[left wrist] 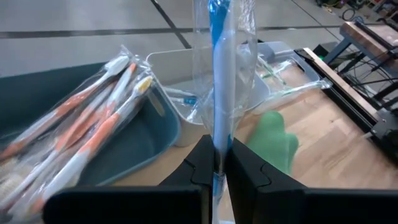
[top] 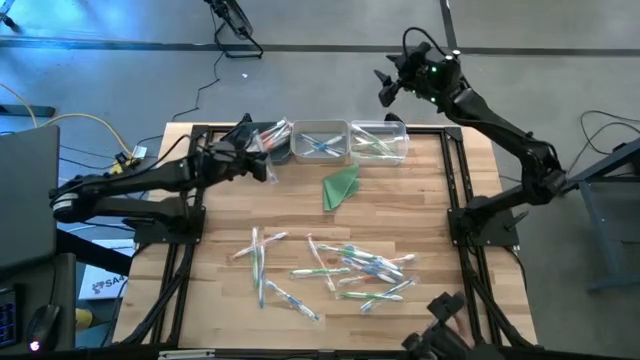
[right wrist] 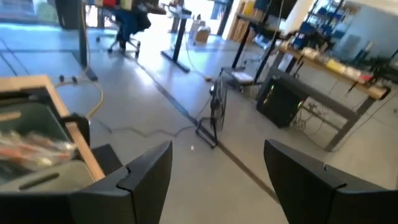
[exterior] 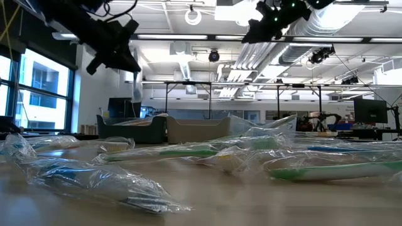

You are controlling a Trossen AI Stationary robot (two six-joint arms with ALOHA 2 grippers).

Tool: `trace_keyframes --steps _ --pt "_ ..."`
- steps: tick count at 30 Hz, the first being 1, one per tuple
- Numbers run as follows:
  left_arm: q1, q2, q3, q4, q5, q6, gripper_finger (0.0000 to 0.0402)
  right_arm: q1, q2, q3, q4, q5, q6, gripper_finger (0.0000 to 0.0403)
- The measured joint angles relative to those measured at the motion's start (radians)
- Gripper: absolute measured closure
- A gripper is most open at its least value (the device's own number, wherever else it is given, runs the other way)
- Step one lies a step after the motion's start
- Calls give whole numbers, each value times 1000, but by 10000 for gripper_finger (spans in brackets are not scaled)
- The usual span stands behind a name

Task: Pick & Place Toothbrushes
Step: Put the blue toothbrush into the gray bin

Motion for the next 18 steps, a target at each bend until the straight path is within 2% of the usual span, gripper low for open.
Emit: trace_keyframes --steps 9,18 --pt "89 127 0 127 121 23 387 -40 86 0 -7 -17 35 156" --pt "103 197 0 335 154 95 387 -102 115 0 5 -26 114 156"
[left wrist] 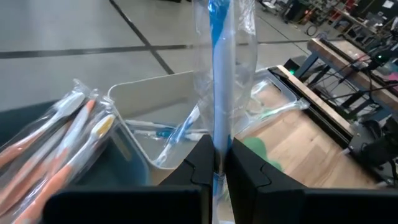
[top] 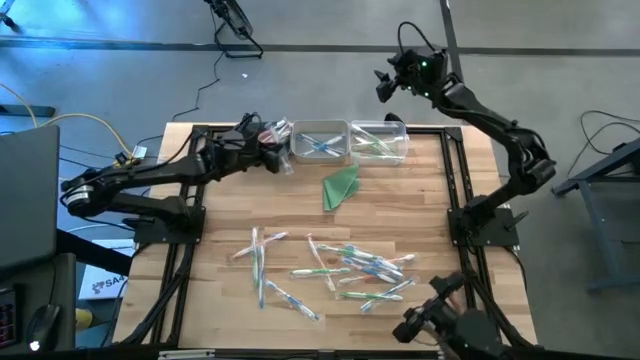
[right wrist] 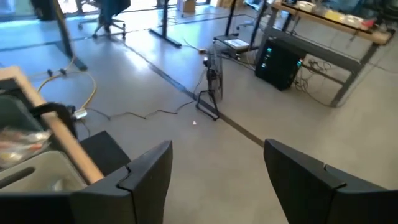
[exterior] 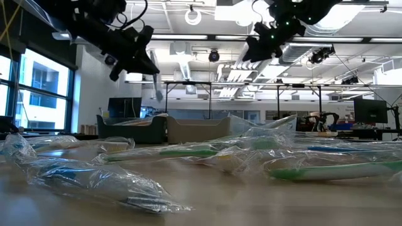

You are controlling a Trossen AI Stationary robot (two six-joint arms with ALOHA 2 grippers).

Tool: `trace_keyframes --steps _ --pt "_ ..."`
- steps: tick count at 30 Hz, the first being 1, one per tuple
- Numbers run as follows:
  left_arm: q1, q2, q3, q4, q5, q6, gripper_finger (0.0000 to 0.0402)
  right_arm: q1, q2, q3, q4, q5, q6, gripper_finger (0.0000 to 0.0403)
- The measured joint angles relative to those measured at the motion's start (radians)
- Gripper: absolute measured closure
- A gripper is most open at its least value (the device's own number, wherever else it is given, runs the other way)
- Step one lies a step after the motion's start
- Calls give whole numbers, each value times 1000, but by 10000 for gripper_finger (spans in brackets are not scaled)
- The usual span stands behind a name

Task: Pick & Place Toothbrushes
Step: Put the blue toothbrush into the gray bin

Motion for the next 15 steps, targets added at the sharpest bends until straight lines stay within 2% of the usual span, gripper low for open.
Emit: trace_keyframes --steps 5,15 --pt "0 35 6 31 15 14 387 -55 0 0 0 -29 54 174" --pt "0 91 82 31 27 78 387 -132 0 0 -14 -34 94 243"
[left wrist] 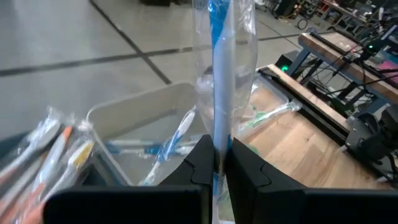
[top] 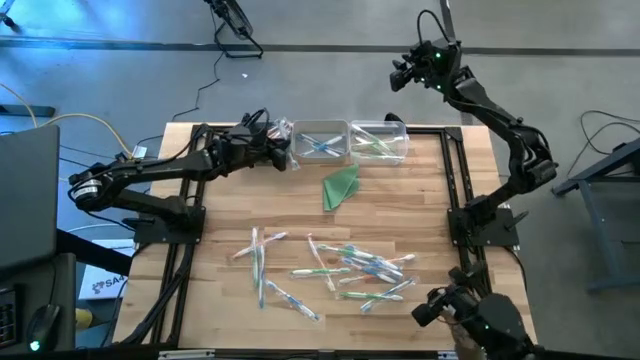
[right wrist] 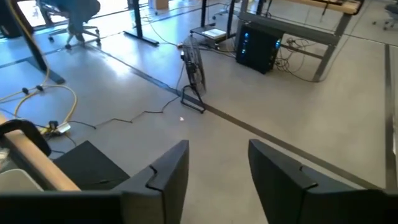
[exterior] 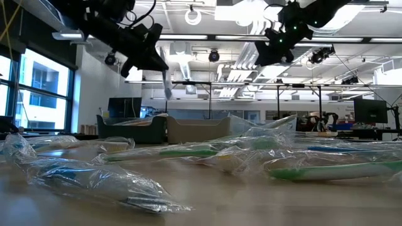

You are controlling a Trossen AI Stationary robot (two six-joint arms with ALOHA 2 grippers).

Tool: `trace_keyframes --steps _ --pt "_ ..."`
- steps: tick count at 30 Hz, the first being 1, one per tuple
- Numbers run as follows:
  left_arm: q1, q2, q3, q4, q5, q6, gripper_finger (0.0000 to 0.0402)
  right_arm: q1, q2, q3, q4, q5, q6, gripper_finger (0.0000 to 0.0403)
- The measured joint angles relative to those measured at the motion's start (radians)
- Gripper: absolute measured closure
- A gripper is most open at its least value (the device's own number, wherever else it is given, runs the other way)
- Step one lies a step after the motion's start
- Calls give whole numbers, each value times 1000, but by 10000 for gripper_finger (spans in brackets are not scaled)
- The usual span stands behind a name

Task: Pick & Place Toothbrushes
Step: Put the blue toothbrush into the gray bin

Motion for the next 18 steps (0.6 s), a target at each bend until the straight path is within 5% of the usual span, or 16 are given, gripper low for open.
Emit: trace_keyframes --steps 11,18 --pt "28 28 77 -15 3 99 387 -58 0 0 0 0 -6 309" --pt "88 149 175 -14 108 153 387 -83 0 -4 -3 0 -7 358"
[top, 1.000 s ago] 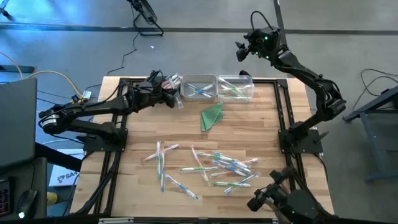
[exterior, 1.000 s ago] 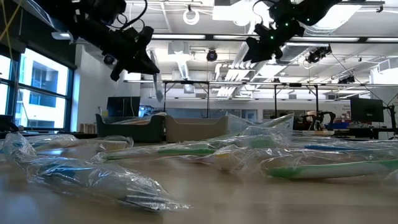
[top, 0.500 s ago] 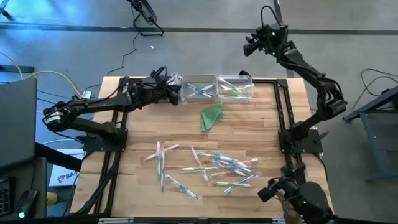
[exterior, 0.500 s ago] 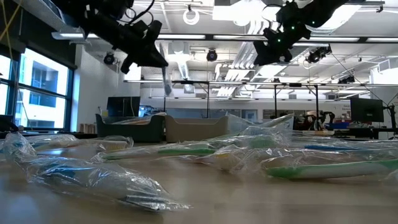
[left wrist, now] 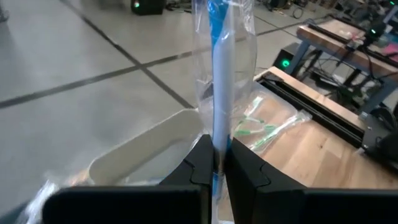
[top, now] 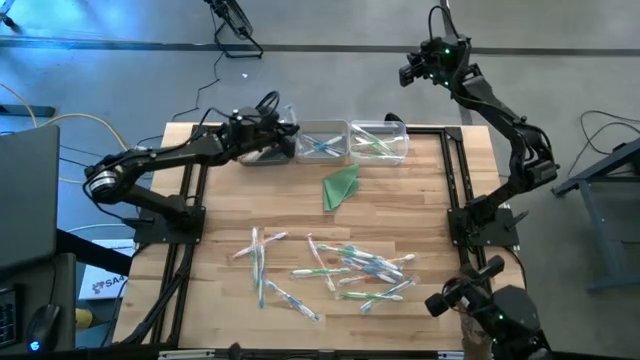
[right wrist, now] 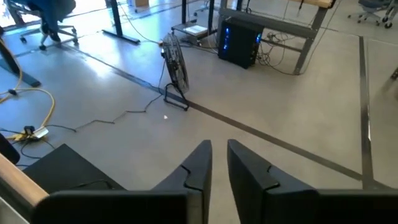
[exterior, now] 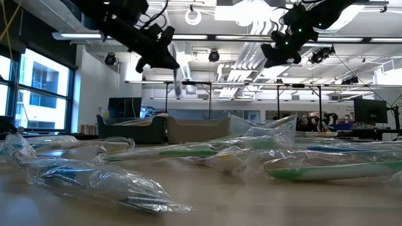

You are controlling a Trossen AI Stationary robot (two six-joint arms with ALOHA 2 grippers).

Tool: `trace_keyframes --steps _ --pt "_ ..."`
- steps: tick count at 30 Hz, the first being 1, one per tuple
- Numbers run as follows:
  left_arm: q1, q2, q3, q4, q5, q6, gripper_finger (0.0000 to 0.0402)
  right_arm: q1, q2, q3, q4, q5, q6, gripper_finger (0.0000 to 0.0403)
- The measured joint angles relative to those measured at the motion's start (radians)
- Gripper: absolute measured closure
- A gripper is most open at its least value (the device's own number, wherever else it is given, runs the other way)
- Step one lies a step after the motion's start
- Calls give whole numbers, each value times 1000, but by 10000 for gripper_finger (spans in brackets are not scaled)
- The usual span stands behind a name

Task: Pick & Place Toothbrushes
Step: Put the blue toothbrush into the gray bin

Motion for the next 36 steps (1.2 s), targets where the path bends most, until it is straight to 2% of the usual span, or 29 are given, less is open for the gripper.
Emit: trace_keyframes --steps 6,12,16,25,36 --pt "39 101 118 -17 69 91 387 -8 0 -1 -11 0 0 381" --pt "59 201 242 -135 72 167 387 -7 0 -1 -12 -1 1 386" --pt "55 248 296 -155 74 201 387 -7 0 -2 -13 0 4 386" --pt "70 331 338 -140 77 209 387 -7 3 -2 -12 -1 -10 388" --pt "68 396 338 -124 81 228 387 -4 99 -2 -14 -19 -14 388"
